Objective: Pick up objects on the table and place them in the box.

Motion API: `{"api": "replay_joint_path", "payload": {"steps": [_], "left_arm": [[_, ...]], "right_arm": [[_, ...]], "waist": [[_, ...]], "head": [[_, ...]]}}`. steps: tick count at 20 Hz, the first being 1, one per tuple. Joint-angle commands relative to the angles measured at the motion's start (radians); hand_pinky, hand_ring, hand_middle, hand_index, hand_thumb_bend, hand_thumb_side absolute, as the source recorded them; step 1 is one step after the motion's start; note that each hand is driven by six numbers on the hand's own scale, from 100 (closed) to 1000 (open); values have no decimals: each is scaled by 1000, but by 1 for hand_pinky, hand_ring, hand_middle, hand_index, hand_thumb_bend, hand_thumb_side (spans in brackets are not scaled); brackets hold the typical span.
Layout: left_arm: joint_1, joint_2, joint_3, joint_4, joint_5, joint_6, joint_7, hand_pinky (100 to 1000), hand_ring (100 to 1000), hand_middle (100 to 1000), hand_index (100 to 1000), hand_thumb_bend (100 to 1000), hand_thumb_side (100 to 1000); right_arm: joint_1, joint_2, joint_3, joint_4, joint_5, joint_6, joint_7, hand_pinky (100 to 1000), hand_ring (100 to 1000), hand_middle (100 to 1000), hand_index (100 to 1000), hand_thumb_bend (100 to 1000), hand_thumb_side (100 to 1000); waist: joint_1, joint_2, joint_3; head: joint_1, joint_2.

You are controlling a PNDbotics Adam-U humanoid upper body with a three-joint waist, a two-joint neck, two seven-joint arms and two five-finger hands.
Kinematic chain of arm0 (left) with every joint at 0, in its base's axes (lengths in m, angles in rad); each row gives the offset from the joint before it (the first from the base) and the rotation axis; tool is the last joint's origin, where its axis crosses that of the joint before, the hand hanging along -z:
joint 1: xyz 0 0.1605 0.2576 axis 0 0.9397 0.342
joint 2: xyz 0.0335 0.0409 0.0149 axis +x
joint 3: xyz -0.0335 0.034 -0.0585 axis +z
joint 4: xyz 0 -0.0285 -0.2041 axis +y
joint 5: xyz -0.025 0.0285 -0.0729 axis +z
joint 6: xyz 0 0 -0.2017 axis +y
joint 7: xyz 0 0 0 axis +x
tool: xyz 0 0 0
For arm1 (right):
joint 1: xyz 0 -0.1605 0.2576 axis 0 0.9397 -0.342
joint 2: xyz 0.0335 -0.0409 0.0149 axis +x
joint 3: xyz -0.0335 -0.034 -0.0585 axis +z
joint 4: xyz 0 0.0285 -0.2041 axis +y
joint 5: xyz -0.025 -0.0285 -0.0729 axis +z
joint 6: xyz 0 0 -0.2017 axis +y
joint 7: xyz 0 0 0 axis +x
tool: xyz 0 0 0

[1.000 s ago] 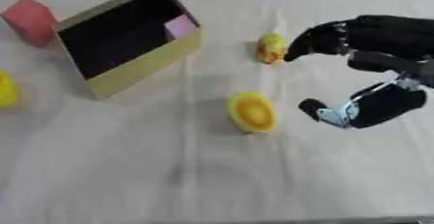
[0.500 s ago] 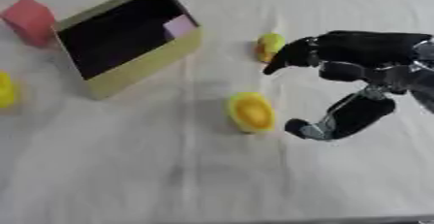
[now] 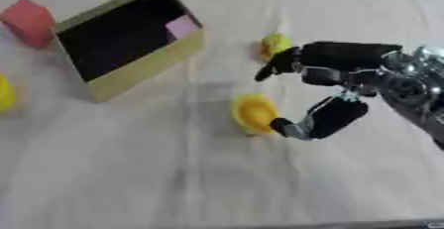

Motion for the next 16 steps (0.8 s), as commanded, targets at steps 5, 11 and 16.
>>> {"api": "replay_joint_path", "payload": {"steps": [5,11,16], "left_arm": [[-13,12,2,-15,6,-2,-8,698,669,706,819,448,541],[-15,8,1,-15,7,-2,-8,697,669,706,818,448,542],[-15,7,0,-15,7,-2,-10,698,670,707,818,445,543]], "right_arm": [[-25,45,13,80,45,-1,-14,878,879,849,905,310,442],[-27,76,24,127,70,-15,-10,881,885,857,909,315,458],[-28,94,28,157,90,-28,-12,881,885,856,909,313,463]], "waist": [[4,-12,5],[5,-6,6],[7,-3,8]], "head": [[-6,-8],[-7,-11],[-8,-13]]}}
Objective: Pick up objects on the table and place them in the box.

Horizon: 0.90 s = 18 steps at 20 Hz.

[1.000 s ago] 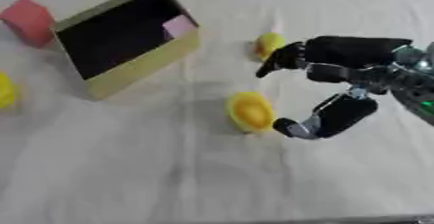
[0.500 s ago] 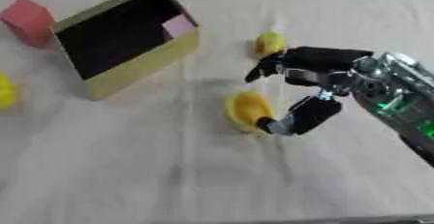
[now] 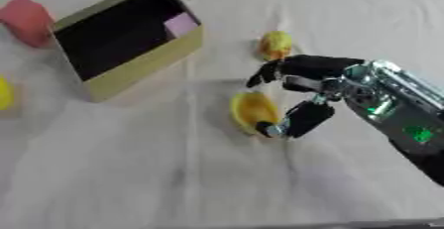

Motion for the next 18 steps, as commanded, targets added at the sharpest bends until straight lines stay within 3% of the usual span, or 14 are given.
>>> {"api": "replay_joint_path", "payload": {"steps": [1,2,3,12,18], "left_arm": [[-13,15,1,-15,4,-1,-3,698,670,707,818,445,543],[-13,15,1,-15,4,-1,-3,698,670,707,818,445,543],[-14,14,1,-15,4,-2,-4,698,670,708,817,445,544],[-15,12,2,-15,4,-3,-3,698,671,709,816,445,544],[-13,13,4,-15,3,-3,-1,698,671,708,812,444,544]], "right_arm": [[-14,-9,-7,9,13,-10,-2,881,885,856,909,313,463],[-14,-9,-7,11,14,-12,-3,881,885,856,909,313,463],[-14,-5,-5,13,14,-13,-2,874,871,772,876,333,438],[-13,29,3,51,34,-15,-3,855,834,645,796,372,365],[-7,32,4,44,2,-15,-35,830,760,546,694,320,317]], "waist": [[2,-18,2],[2,-18,2],[2,-17,2],[5,-13,6],[5,-14,4]], "head": [[-1,-11],[-1,-11],[-2,-11],[-6,-12],[-5,-10]]}}
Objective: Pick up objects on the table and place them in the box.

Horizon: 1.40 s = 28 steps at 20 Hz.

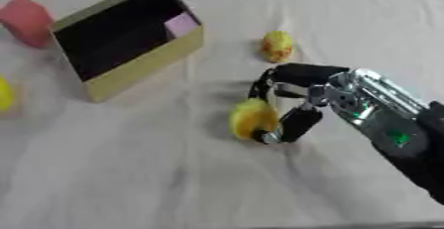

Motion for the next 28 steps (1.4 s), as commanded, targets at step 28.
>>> {"api": "replay_joint_path", "payload": {"steps": [28], "left_arm": [[-21,29,-4,-15,5,-5,-8,699,677,707,811,445,539]], "right_arm": [[-249,-42,-149,-241,-207,92,-13,810,731,551,700,100,100]], "waist": [[-16,-32,12]], "head": [[-19,-1]]}}
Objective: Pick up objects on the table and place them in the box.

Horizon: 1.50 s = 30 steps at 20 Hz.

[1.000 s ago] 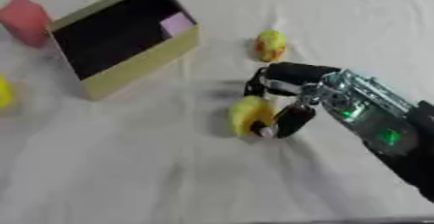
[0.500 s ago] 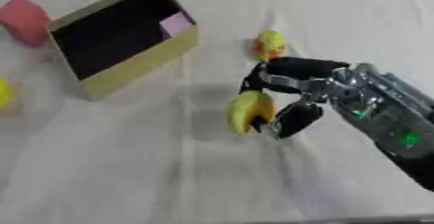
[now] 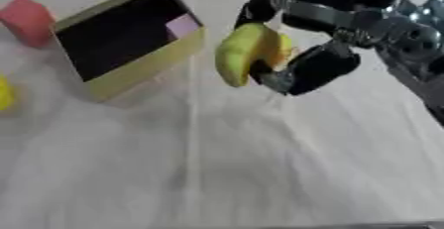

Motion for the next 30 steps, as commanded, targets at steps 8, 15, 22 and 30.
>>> {"api": "replay_joint_path", "payload": {"steps": [8,15,22,30], "left_arm": [[-43,33,-11,-15,12,-6,-17,699,677,707,811,446,538],[-77,33,-19,-15,20,-11,-26,699,678,708,811,449,536],[-111,30,-24,-15,28,-16,-35,699,678,708,811,452,533],[-124,26,-24,-15,32,-17,-36,700,677,708,811,453,533]], "right_arm": [[-190,163,-5,235,50,-30,6,816,734,543,698,100,100],[-267,292,-41,403,141,-81,-59,816,739,549,701,100,100],[-289,388,-66,570,244,-170,-116,826,757,570,720,100,100],[-293,466,-98,772,366,-294,-146,837,786,605,751,159,100]], "waist": [[-20,-5,39],[-37,16,83],[-55,37,124],[-65,47,143]], "head": [[-41,-18],[-87,-42],[-116,-58],[-122,-62]]}}
